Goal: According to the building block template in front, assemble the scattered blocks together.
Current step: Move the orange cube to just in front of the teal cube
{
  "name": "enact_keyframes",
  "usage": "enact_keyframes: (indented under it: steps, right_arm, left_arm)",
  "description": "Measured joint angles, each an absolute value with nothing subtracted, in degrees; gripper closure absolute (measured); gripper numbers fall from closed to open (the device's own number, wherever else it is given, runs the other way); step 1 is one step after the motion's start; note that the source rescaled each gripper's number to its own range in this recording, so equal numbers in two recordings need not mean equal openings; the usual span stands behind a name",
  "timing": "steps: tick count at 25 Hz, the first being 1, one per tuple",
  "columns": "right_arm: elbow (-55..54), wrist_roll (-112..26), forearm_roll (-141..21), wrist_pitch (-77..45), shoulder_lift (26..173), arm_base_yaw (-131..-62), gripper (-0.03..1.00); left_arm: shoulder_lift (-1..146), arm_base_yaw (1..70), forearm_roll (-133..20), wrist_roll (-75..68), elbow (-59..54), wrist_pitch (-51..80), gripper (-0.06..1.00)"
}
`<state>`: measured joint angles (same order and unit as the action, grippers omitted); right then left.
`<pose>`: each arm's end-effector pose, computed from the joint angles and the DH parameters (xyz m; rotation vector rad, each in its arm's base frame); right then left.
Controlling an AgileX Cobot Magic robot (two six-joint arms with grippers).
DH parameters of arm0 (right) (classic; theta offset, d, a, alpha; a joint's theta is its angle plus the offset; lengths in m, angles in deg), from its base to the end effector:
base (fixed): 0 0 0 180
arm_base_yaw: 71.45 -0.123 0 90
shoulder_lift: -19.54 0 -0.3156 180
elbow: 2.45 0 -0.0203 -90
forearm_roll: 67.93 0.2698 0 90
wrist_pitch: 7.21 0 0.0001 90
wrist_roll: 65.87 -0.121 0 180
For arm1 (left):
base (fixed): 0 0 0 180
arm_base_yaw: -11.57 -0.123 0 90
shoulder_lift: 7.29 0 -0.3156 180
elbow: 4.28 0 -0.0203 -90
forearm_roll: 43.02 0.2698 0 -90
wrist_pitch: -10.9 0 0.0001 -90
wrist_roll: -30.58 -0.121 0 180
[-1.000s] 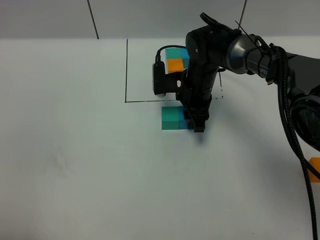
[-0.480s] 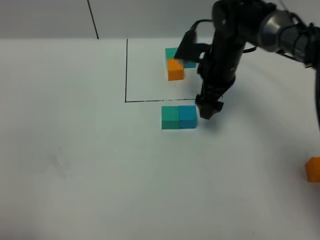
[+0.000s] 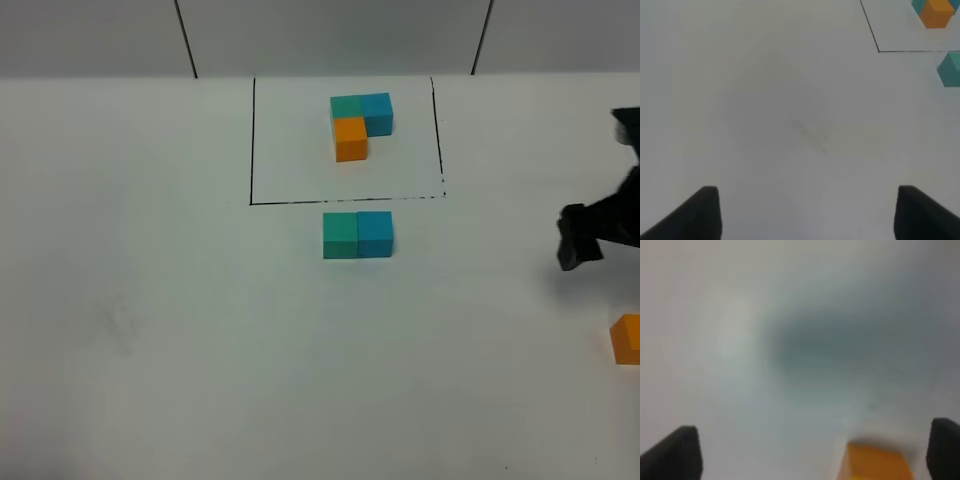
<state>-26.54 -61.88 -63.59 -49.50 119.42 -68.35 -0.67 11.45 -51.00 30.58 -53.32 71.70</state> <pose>0.3179 -0.0110 0.1826 0.0498 2.8978 0.0619 0.0056 -0.0147 0.2752 0.0053 2.0287 -0.1650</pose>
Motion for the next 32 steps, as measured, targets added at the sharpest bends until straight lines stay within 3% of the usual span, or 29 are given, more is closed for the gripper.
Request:
enact_keyframes:
  steps: [4,9,28,30,32]
  right_arm:
    - [-37.08,-66.30,-63.59,-43.14,115.96,-64.66,0.18]
    - [-42.86,-70.02,-65.82,-37.97,115.96,-63.97,0.22]
    - [-43.89,-73.23,-69.90,-34.66,122.28,-63.97,0.24]
    - [-43.89,-73.59,-69.50,-34.92,122.52,-63.97,0.31]
    - [-43.89,-73.66,-69.15,-35.72,122.57,-63.97,0.53]
  left_arm:
    - [-0.67,11.45,-51.00,30.58,-53.32,71.70,0.41]
    - [-0.67,11.45,-51.00,30.58,-53.32,71.70,0.41]
    - [-0.67,11.45,-51.00,30.58,-53.32,71.70,0.41]
    - [-0.67,11.45,-51.00,30.58,-53.32,71.70,0.41]
    - [-0.67,11.45,-51.00,30.58,-53.32,71.69,0.41]
